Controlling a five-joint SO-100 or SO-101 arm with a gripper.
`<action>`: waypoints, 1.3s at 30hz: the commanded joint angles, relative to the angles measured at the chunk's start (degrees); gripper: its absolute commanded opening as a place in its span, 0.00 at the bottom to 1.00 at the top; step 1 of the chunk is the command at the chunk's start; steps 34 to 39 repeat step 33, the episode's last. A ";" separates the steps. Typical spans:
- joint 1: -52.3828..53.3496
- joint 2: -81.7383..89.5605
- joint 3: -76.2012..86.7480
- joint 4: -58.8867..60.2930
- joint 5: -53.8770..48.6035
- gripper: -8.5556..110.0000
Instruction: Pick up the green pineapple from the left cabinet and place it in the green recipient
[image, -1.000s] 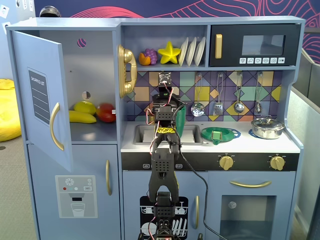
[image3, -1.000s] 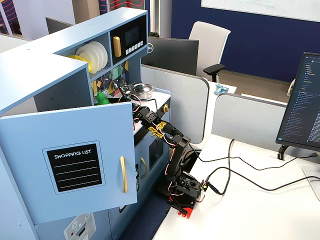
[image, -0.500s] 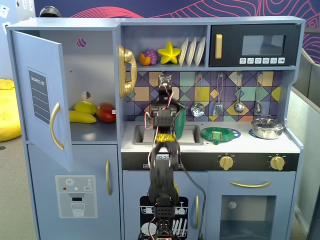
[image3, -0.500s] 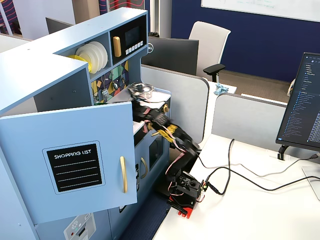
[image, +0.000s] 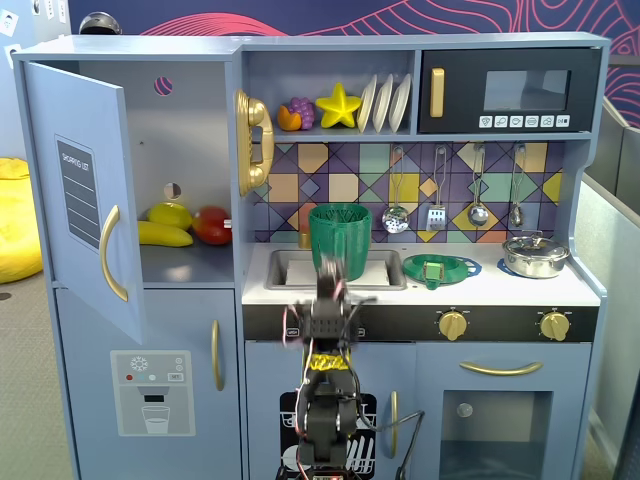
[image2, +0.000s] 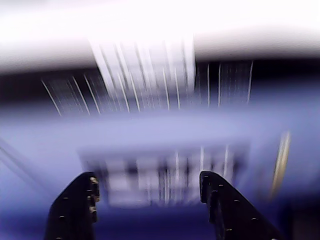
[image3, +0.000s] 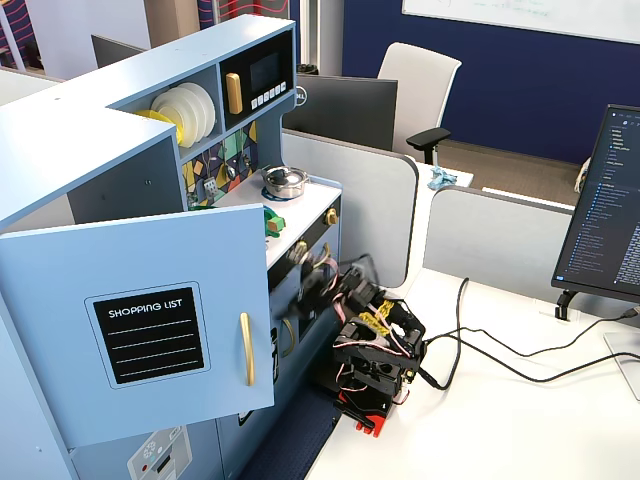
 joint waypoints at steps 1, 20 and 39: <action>-1.85 4.13 15.12 -3.08 3.78 0.20; -1.49 11.16 23.47 22.32 6.50 0.18; -2.81 11.16 23.47 22.76 3.69 0.19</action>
